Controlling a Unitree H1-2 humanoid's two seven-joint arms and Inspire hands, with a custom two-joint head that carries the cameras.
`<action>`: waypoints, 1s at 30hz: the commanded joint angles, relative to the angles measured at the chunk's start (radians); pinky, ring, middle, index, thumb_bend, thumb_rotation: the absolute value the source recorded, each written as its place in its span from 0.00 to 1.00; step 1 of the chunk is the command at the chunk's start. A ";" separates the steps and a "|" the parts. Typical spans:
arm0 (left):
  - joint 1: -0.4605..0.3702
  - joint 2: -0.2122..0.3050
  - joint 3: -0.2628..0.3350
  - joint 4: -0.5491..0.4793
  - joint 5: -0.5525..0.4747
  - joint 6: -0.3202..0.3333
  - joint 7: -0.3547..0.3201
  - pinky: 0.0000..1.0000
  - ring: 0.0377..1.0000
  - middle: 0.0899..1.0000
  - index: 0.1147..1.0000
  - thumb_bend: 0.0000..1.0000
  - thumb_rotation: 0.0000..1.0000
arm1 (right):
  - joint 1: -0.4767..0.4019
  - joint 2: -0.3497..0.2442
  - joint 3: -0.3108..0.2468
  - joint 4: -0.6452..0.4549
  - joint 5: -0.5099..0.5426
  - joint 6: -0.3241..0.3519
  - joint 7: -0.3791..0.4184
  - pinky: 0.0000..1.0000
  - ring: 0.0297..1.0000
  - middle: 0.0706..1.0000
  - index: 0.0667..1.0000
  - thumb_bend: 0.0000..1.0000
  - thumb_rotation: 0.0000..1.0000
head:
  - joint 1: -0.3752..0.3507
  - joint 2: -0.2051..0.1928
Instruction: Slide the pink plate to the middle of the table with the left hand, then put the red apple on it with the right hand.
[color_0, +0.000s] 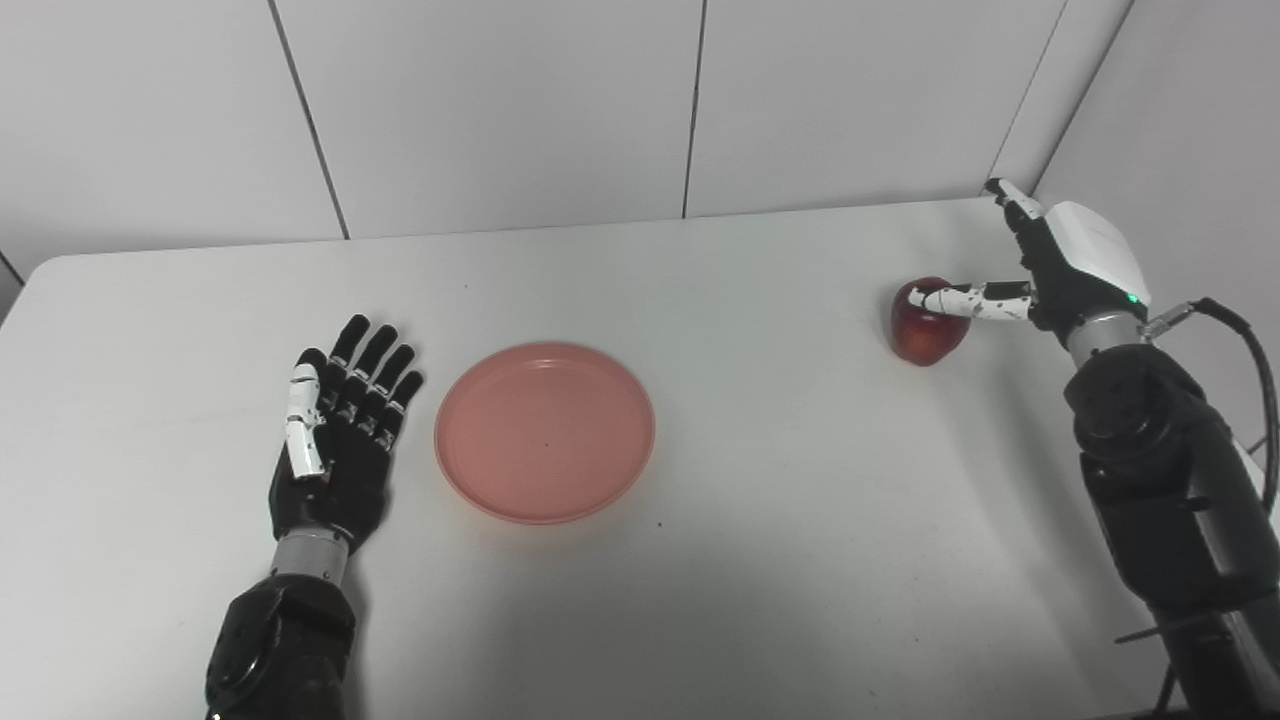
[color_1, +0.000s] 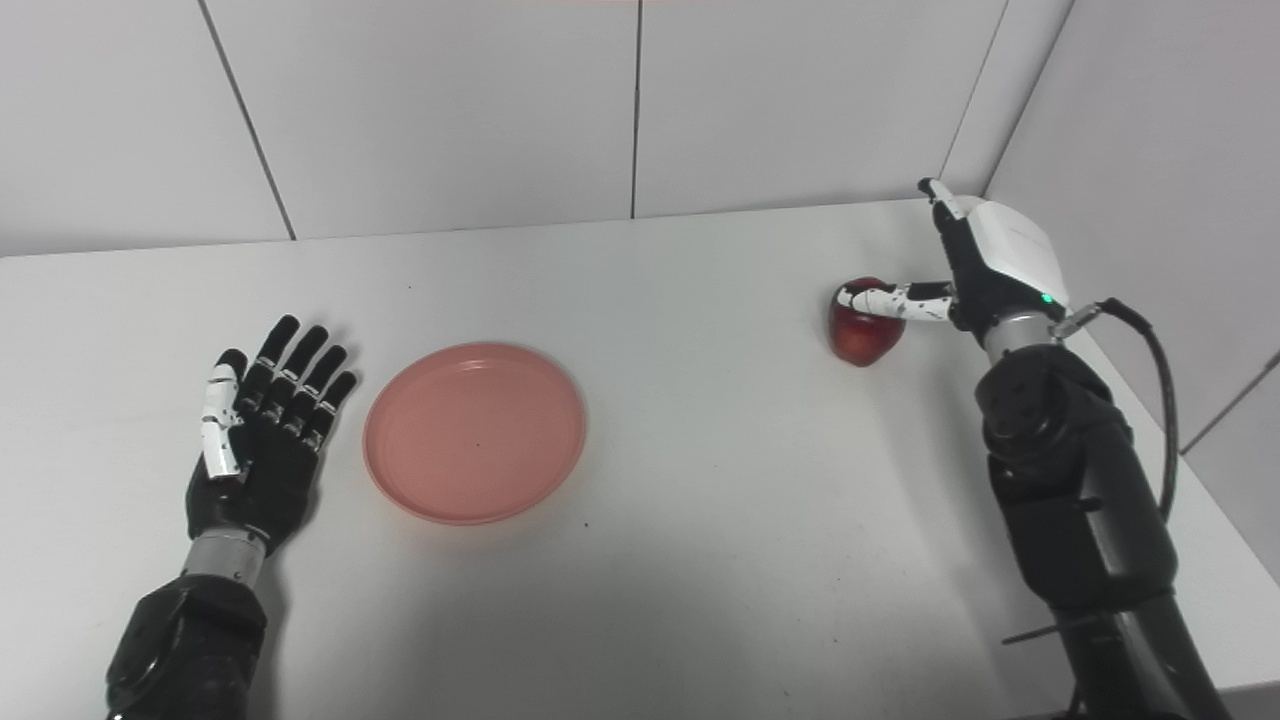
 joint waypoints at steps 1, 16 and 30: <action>-0.020 0.002 -0.004 -0.024 0.001 -0.035 -0.007 0.94 0.91 0.89 0.87 0.35 1.00 | -0.046 -0.019 0.002 0.002 -0.017 0.000 -0.015 0.73 0.87 0.92 0.93 1.00 0.48 | 0.001 0.000; -0.018 0.000 0.000 -0.026 -0.008 -0.031 -0.008 0.94 0.90 0.89 0.87 0.34 1.00 | -0.081 0.017 0.023 0.062 -0.038 0.004 0.040 0.77 0.90 0.94 0.95 1.00 0.49 | 0.000 0.005; -0.014 0.002 -0.004 -0.030 -0.003 -0.030 -0.008 0.93 0.90 0.89 0.87 0.35 1.00 | -0.103 0.015 0.045 0.119 -0.011 0.004 0.051 0.81 0.92 0.94 0.94 1.00 0.43 | 0.003 0.009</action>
